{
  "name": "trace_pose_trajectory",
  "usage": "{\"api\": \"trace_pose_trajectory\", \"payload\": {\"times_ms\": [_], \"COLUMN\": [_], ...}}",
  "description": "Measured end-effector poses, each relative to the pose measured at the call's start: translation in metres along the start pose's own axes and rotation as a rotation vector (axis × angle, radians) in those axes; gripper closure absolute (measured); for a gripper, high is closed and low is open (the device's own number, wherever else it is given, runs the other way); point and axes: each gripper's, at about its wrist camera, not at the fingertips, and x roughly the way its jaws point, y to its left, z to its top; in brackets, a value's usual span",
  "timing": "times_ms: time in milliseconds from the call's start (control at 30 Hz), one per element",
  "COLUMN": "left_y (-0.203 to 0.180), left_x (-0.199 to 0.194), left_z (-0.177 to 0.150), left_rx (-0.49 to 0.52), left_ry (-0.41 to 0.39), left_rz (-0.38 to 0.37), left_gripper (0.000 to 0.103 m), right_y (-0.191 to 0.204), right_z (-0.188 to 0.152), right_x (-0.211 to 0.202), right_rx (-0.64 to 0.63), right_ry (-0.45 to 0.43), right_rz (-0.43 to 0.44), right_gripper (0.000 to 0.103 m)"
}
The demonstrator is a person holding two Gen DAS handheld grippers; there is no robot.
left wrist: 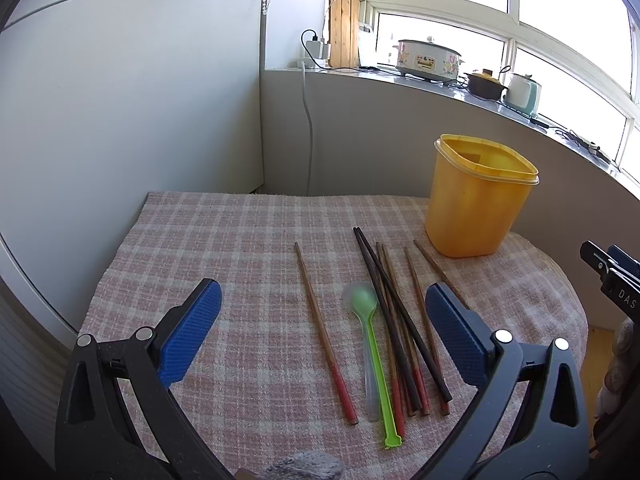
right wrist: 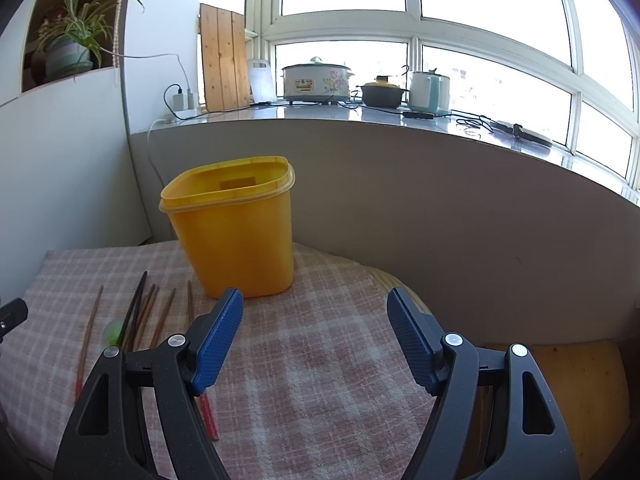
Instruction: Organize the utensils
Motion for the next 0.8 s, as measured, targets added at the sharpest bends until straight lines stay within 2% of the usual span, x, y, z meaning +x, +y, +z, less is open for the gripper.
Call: {"api": "trace_pose_trajectory", "payload": {"times_ms": [800], "left_y": [-0.0052], "left_x": [-0.0008], "left_z": [0.0006], "left_rx": [0.017], "left_ry": [-0.001], "left_rz": [-0.010], "left_gripper": [0.000], "right_y": [-0.0033], "right_z": [-0.0023], "right_x": [0.0057], "right_rx": [0.023], "right_ry": [0.035], "right_rz": [-0.018], "right_gripper": [0.029]}}
